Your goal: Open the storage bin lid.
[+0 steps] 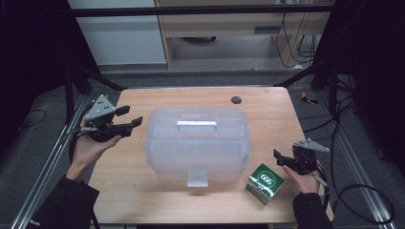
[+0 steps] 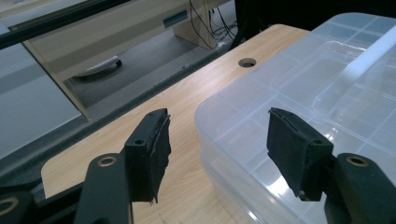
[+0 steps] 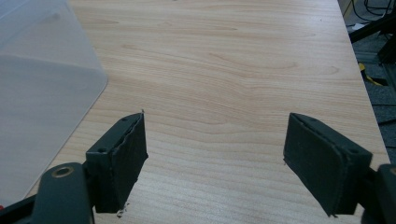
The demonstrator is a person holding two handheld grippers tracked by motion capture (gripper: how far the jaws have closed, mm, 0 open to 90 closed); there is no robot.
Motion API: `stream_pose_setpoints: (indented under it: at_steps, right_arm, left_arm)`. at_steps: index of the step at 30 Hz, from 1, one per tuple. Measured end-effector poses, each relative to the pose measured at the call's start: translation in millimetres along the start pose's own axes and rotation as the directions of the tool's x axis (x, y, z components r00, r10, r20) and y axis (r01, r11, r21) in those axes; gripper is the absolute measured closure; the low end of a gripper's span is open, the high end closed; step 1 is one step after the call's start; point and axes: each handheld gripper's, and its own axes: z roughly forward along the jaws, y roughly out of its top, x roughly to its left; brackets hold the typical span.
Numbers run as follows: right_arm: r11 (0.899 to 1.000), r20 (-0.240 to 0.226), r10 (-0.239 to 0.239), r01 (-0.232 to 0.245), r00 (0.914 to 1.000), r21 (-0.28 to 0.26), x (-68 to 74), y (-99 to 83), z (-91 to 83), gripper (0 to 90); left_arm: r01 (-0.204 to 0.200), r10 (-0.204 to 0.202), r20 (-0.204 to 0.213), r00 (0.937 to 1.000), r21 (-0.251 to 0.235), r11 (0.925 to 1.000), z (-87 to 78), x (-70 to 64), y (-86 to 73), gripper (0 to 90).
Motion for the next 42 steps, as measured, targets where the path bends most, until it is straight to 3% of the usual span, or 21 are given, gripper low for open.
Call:
stream_pose_setpoints:
  at_steps: [1, 5, 8, 9, 12, 16, 19, 26, 28, 29, 31, 34, 38, 39, 41, 42]
  right_arm:
    - [1.0, 0.0, 0.0, 0.0, 1.0, 0.0, 0.0, 0.0, 0.0, 22.0]
    - [1.0, -0.006, 0.002, -0.002, 1.0, 0.006, 0.0, 0.1, 0.2, 23.0]
    - [1.0, -0.009, 0.003, -0.003, 1.0, 0.011, 0.4, 0.1, 0.3, 23.1]
    - [1.0, -0.012, -0.002, 0.002, 0.9999, 0.009, 0.3, 0.0, 0.8, 23.2]
    - [1.0, -0.014, -0.003, 0.003, 0.9999, 0.012, 0.4, 0.0, 1.1, 23.5]
    - [1.0, -0.016, -0.01, 0.011, 0.9998, 0.021, 0.6, -0.2, 1.7, 23.8]
    - [1.0, -0.02, -0.007, 0.007, 0.9998, 0.027, 0.7, -0.1, 1.6, 24.3]
    - [0.999, -0.022, -0.014, 0.015, 0.9997, 0.03, 1.0, -0.3, 2.2, 24.8]
    - [1.0, -0.017, -0.011, 0.011, 0.9998, 0.025, 1.2, 0.1, 1.5, 25.4]
    - [1.0, -0.019, -0.011, 0.012, 0.9998, 0.024, 1.0, 0.2, 1.5, 25.4]
    - [1.0, -0.022, -0.009, 0.01, 0.9997, 0.03, 1.3, 0.0, 1.7, 25.4]
    - [0.999, -0.023, -0.016, 0.017, 0.9996, 0.035, 1.8, -0.4, 2.7, 25.4]
    - [0.999, -0.027, -0.018, 0.019, 0.9995, 0.041, 2.7, -0.6, 3.4, 25.7]
    - [0.999, -0.028, -0.014, 0.015, 0.9995, 0.041, 2.8, -0.5, 3.1, 25.8]
    - [0.999, -0.029, -0.011, 0.012, 0.9995, 0.042, 2.8, -0.5, 2.8, 25.8]
    - [0.999, -0.03, -0.011, 0.012, 0.9995, 0.041, 2.6, -0.4, 2.7, 25.9]
  left_arm:
    - [0.0, 0.0, 0.0, 1.0, 0.0, 1.0, 0.0, 0.0, 0.0, 38.9]
    - [-0.084, 0.084, 0.005, 0.9965, 0.051, 0.9952, 6.3, -5.0, 11.2, 39.6]
    - [-0.101, 0.101, 0.013, 0.9948, 0.058, 0.9932, 8.9, -8.3, 15.4, 39.8]
    - [-0.135, 0.134, 0.028, 0.9906, 0.039, 0.9901, 12.8, -11.2, 20.4, 39.8]
    - [-0.135, 0.133, 0.034, 0.9905, 0.06, 0.989, 13.1, -15.5, 24.3, 39.8]
    - [-0.185, 0.181, 0.05, 0.9821, 0.087, 0.9788, 17.3, -21.5, 32.1, 39.8]
    - [-0.233, 0.227, 0.065, 0.9718, 0.106, 0.9668, 18.8, -26.3, 39.6, 40.0]
    - [-0.267, 0.259, 0.082, 0.9625, 0.112, 0.9573, 18.9, -31.9, 50.3, 41.9]
    - [-0.294, 0.284, 0.094, 0.9543, 0.121, 0.9482, 20.3, -34.9, 54.0, 42.3]
    - [-0.294, 0.284, 0.094, 0.9543, 0.121, 0.9482, 20.3, -34.9, 54.0, 42.5]
    - [-0.331, 0.318, 0.111, 0.9416, 0.138, 0.9334, 22.4, -38.7, 57.9, 43.0]
    - [-0.345, 0.329, 0.121, 0.9364, 0.139, 0.9284, 25.1, -42.6, 59.8, 43.4]
    - [-0.388, 0.368, 0.148, 0.9182, 0.153, 0.9086, 28.7, -50.9, 65.5, 43.7]
    - [-0.388, 0.368, 0.148, 0.9182, 0.153, 0.9086, 28.7, -50.9, 65.5, 43.9]
    - [-0.408, 0.385, 0.166, 0.908, 0.147, 0.9009, 31.2, -53.5, 67.8, 44.1]
    - [-0.421, 0.395, 0.169, 0.9027, 0.162, 0.8924, 32.6, -56.2, 68.6, 44.4]
